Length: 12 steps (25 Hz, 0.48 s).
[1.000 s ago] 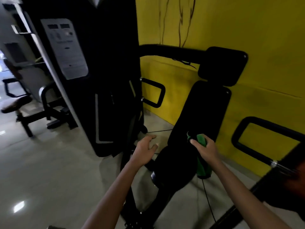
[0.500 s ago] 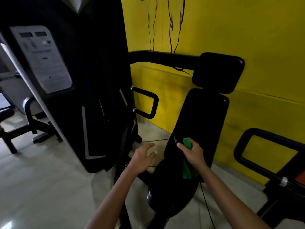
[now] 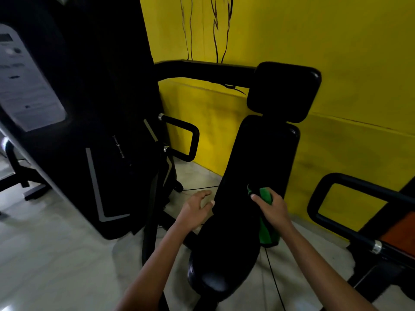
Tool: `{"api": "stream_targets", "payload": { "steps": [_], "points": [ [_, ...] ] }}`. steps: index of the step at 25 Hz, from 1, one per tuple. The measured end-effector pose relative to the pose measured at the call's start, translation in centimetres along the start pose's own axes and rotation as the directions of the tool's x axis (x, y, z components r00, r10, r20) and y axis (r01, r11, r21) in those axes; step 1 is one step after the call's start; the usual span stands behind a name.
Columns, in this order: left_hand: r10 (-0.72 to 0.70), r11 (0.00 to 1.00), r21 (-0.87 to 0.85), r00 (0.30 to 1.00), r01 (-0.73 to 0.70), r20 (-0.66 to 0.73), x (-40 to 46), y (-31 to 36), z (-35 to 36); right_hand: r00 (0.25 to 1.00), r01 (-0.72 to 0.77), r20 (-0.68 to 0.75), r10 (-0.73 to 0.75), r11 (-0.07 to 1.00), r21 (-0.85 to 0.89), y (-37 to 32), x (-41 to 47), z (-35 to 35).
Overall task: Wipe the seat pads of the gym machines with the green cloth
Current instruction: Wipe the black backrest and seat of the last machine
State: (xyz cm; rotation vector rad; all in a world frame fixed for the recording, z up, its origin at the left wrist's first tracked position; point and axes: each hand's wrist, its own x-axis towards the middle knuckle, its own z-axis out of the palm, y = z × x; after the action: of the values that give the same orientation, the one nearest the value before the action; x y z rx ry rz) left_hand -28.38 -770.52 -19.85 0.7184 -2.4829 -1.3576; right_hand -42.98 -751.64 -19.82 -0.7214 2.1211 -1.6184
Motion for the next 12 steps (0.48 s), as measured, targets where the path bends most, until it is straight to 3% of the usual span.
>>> {"api": "stream_targets", "payload": {
  "steps": [12],
  "points": [
    [0.063,0.997,-0.043,0.997,-0.061,0.041,4.1,2.5,0.1,1.0,-0.001,0.005,0.0,0.998,0.064,-0.8,3.1,-2.0]
  ]
}}
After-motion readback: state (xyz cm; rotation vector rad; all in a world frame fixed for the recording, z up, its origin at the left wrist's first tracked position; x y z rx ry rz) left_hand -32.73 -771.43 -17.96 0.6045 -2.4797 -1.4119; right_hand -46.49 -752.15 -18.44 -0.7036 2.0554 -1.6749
